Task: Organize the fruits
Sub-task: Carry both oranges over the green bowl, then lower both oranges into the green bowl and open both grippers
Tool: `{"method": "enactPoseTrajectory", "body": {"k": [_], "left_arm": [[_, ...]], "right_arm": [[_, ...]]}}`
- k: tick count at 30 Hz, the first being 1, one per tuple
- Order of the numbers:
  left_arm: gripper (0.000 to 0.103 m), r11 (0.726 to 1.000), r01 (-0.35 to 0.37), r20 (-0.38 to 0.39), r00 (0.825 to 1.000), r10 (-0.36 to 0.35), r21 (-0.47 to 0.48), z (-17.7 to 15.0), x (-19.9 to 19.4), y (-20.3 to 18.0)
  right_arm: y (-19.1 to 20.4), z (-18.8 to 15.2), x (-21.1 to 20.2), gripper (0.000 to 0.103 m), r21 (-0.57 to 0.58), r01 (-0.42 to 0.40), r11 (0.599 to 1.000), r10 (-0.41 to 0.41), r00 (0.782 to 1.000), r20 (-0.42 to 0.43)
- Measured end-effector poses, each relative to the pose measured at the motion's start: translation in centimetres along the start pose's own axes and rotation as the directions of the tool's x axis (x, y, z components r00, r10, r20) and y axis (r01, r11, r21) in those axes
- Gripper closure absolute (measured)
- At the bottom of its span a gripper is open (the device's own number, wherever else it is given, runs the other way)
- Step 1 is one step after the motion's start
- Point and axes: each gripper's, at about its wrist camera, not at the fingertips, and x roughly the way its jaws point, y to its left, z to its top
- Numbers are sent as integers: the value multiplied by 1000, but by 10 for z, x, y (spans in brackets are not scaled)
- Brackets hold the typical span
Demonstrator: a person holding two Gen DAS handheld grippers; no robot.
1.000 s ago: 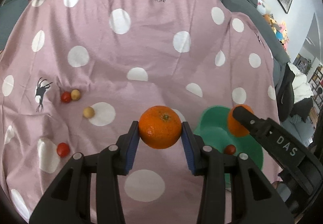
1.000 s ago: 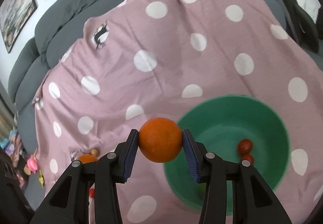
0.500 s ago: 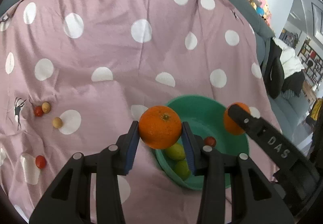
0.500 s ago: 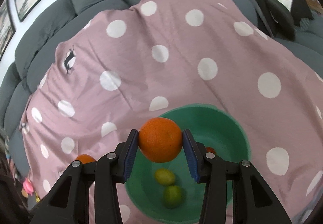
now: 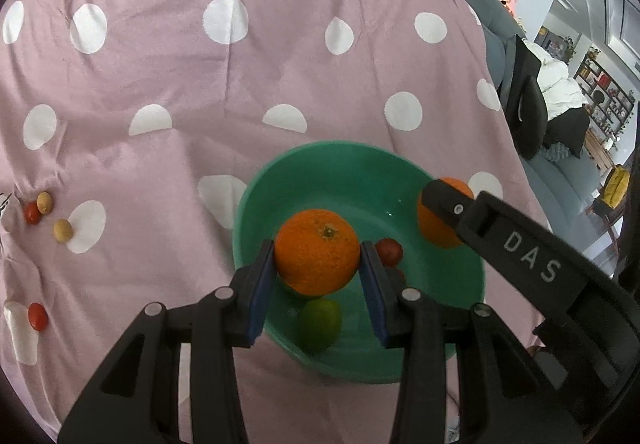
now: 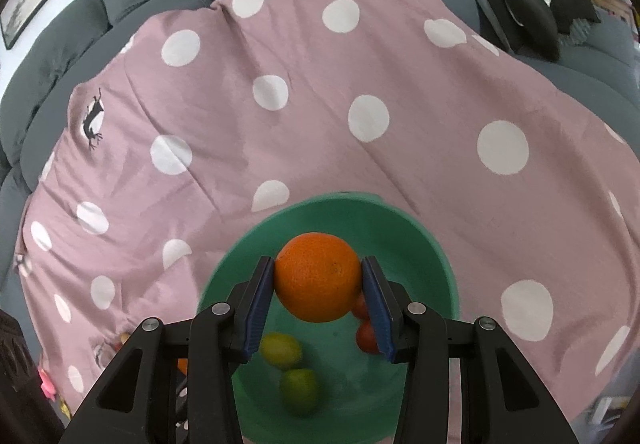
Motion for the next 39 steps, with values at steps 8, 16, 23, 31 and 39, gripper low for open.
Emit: {"method": "enactPoseTrajectory", "body": {"k": [8,16,23,31,39], "left_arm": [[62,999,24,-32,999,-25,-22,-1,10,2],[62,997,61,-56,996,-63,-38,-5,16,2],[62,997,61,-78,995,-64,-42,-6,21,2],[62,997,63,-90,994,-67,-39,-7,25,3],[61,999,42,-81,996,-44,-32,-9,27,4]], "right_arm": [[-3,-3,12,57,-8,48,999,-48,998,-39],[-3,-4,16,57,-14,70,997,-71,996,-52],[-5,-6,21,57,-19,98,995,-99,993,-70],[-6,-8,24,57,-25,112,993,-113,990,-85],[-5,-11,28,57,-36,132,991,-135,986,-101]]}}
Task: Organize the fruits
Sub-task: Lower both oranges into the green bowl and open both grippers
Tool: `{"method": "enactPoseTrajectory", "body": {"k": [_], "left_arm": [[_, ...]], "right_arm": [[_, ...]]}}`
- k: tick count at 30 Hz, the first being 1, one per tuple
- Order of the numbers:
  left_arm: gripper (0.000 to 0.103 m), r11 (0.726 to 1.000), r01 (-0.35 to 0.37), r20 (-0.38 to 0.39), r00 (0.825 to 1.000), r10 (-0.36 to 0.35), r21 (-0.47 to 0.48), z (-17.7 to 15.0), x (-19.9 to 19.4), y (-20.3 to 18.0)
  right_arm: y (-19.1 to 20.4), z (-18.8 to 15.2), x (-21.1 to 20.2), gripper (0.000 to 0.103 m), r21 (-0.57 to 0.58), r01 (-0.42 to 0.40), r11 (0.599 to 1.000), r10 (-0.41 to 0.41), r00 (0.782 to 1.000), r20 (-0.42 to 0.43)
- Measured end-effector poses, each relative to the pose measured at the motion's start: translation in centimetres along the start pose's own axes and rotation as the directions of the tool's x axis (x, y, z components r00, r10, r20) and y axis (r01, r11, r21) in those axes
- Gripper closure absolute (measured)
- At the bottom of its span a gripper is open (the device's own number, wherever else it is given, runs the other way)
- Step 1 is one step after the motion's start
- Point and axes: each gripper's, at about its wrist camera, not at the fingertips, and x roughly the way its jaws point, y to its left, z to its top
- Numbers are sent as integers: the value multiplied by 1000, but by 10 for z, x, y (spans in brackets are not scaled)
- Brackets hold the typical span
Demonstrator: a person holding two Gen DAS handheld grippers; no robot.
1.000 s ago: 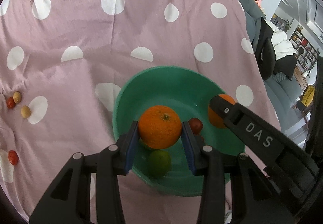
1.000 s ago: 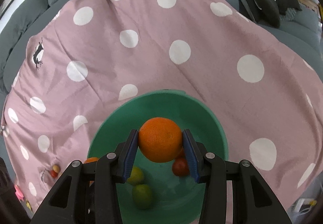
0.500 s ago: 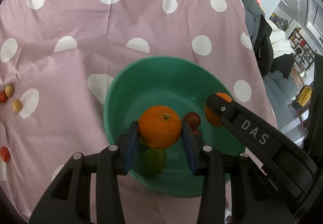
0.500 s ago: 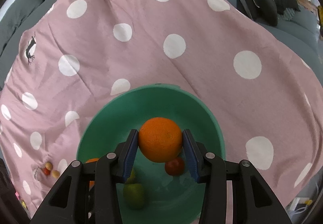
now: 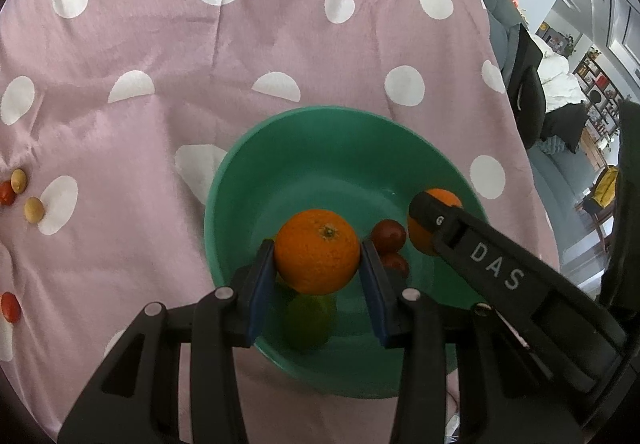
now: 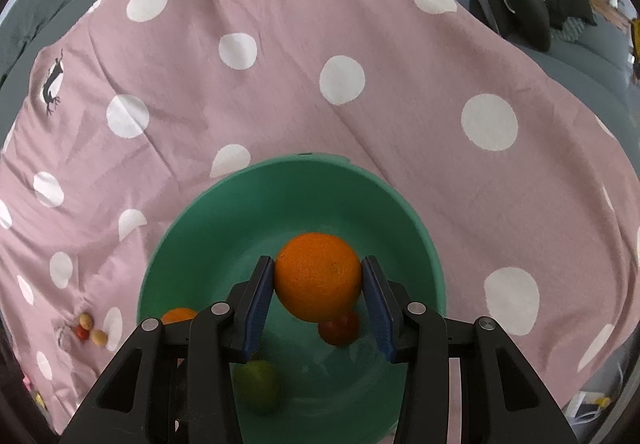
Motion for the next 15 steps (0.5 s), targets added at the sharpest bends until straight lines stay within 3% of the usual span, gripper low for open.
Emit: {"method": "enactPoseTrajectory", "body": {"k": [15], "left_arm": [[61,1000,-13,16,1000,13,12,0,2,4]], "right_arm": [[0,-2,4,57,-5,25,1000,-25,1000,-12]]}}
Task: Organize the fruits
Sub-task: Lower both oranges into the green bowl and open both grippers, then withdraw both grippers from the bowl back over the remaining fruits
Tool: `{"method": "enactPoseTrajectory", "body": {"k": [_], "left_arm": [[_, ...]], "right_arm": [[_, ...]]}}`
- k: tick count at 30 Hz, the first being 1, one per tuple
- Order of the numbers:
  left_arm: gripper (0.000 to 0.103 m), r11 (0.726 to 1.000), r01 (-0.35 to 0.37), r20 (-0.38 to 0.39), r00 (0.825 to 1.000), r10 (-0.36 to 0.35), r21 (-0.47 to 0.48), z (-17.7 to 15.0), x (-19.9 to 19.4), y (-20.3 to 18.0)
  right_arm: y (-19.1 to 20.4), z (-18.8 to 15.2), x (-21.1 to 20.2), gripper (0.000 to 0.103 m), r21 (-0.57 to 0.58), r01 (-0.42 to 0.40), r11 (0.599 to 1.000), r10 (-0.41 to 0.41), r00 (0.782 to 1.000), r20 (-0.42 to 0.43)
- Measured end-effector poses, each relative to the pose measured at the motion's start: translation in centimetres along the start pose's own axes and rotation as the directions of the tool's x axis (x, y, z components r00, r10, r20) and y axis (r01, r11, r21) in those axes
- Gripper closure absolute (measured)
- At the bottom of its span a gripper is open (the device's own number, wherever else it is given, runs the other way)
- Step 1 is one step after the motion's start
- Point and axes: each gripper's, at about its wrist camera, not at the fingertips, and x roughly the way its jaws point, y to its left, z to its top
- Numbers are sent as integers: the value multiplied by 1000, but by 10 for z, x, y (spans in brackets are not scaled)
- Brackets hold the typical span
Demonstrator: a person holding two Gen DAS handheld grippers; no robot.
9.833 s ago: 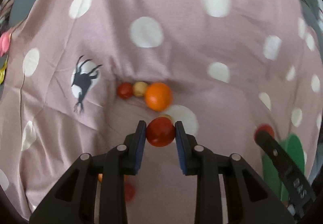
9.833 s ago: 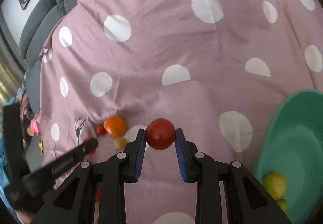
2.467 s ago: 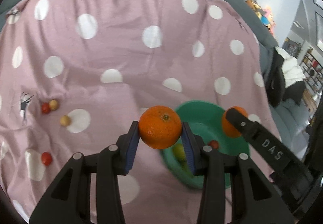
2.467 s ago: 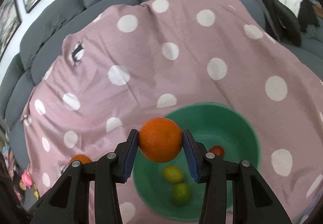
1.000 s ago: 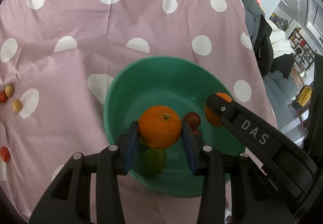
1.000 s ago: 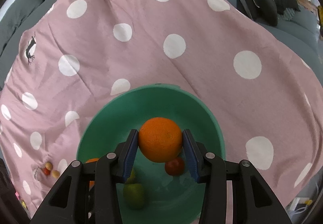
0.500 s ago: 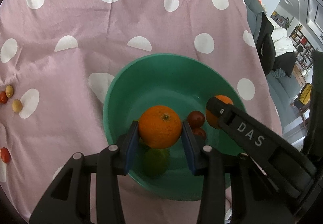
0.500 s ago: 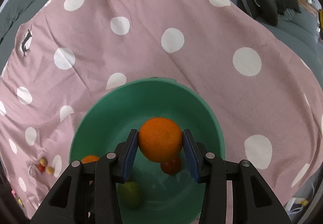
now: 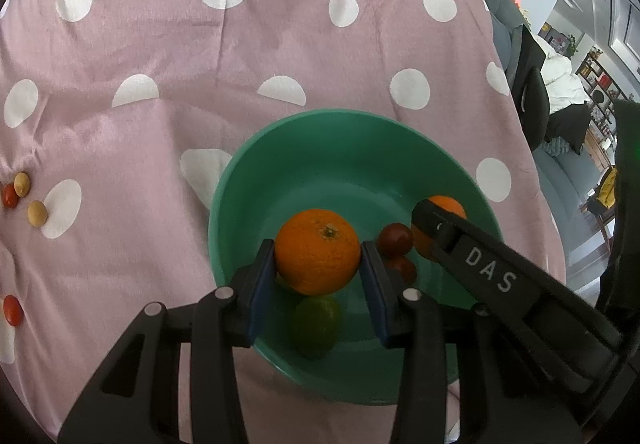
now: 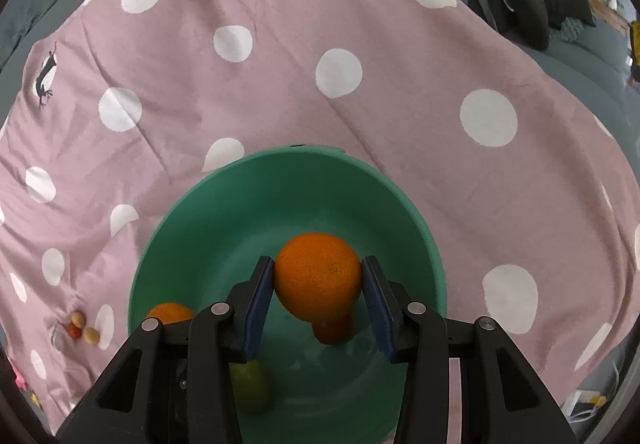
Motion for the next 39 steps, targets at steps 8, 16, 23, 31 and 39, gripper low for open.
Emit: {"method": "enactPoseTrajectory", "body": {"k": [8,16,23,31,39], "left_arm": [[61,1000,-2,0,1000,2,1,0,0,0],[61,1000,-2,-2,1000,2,5,0,0,0],[61,1000,10,-10,1000,-10,12,0,-1,-2],[46,999,2,-5,1000,-2,43,0,-17,-8],[25,1000,-23,69,997,22,8,0,-55,5]], "right_arm": [[1,0,0,57,-7,12,1000,-12,1000,0],[2,-1,1,57,-14,19,1000,-19,1000,-2],[1,-1,1,57,-16,21,1000,-22,1000,-6],[-3,-1,0,56,-7,19,1000,-19,1000,-3],[0,0,-25,46,-12,-28,1000,29,994,104]]}}
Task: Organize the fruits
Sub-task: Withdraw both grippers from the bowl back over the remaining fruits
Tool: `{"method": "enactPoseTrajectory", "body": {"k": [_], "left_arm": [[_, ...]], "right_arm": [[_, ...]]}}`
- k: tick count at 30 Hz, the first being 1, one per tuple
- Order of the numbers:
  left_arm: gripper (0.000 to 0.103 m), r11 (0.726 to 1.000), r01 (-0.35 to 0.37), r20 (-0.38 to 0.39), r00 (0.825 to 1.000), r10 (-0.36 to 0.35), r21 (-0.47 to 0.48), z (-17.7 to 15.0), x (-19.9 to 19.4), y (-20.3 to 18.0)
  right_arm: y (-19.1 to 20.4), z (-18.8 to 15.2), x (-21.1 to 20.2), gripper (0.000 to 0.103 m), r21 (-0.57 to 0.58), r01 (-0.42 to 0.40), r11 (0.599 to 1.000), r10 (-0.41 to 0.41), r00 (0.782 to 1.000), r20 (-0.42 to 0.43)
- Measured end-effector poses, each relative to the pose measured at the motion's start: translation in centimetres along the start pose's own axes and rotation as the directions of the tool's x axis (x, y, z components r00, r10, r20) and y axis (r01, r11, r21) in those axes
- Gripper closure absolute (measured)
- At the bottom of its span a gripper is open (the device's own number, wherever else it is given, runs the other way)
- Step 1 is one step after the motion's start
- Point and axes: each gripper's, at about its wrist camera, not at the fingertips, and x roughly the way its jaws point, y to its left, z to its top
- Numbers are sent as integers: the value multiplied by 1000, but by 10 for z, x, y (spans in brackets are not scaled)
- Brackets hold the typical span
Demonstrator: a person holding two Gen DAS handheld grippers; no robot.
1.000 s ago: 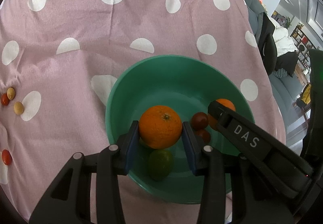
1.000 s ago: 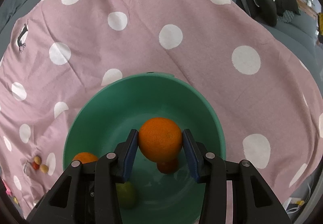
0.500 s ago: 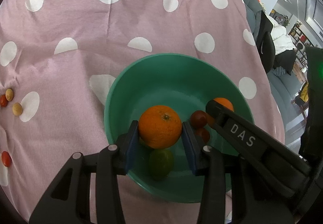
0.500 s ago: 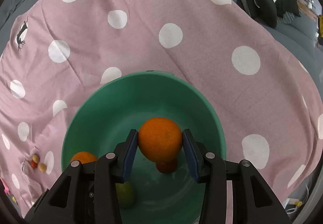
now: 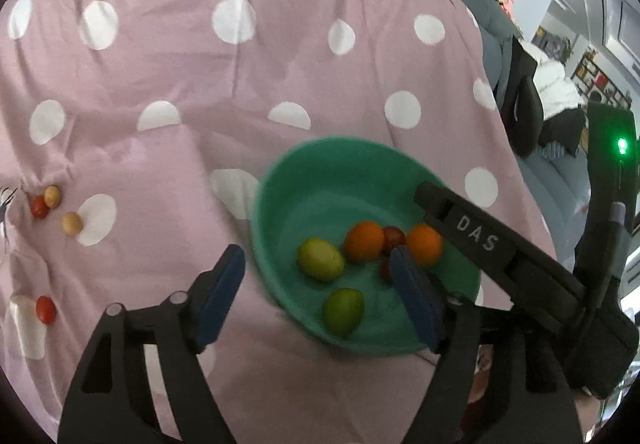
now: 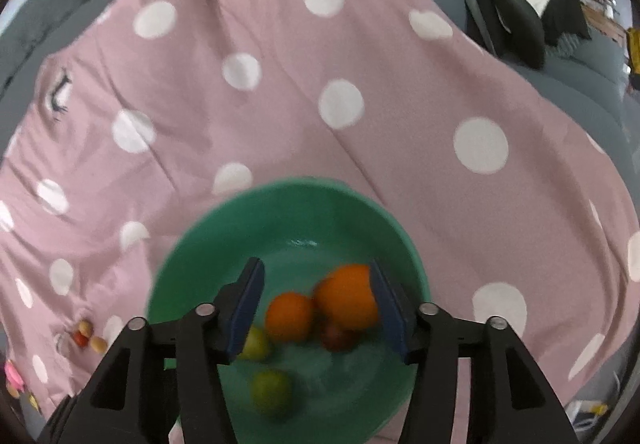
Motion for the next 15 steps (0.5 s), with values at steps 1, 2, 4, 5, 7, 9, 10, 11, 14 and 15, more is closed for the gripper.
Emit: {"method": "enactPoseTrajectory", "body": {"k": [1,2,4,5,7,9,10,11,14,15], "left_arm": [[22,1000,-8,12,1000,8,-8,-1,-5,4],[21,999,-30,30,999,31,-18,-1,-11,12],[20,996,-76,64,995,78,-40,-3,-22,25],[19,993,-99,76,992,103,-56,-3,-26,32],[17,983,-142,94,984,153,-112,-5,-38,54],[17,969,-164,65,982,178,-185,-9,-45,79],[17,962,-170,39,982,182,-215,-11,-46,89],[17,949,-177,-1,983,183,-261,-14,-47,105],[19,901,-195,-87,981,175,-387,-23,-47,145],[20,884,-205,-101,979,179,-420,-26,-49,157]], "right_arm": [[4,0,-4,45,-14,-18,1000,18,1000,15],[7,0,-5,45,-25,-28,999,29,999,20],[13,0,-6,46,-44,-37,998,38,999,20],[18,-1,-6,46,-60,-37,998,38,999,18],[26,-2,-6,46,-88,-31,996,33,999,18],[33,-2,-7,46,-108,-41,993,44,999,24],[38,-3,-9,46,-119,-59,991,62,998,25],[42,-4,-10,46,-130,-80,988,84,996,23],[61,-8,-10,46,-166,-144,976,146,989,3],[69,-11,-11,46,-188,-162,969,164,986,-3]]}}
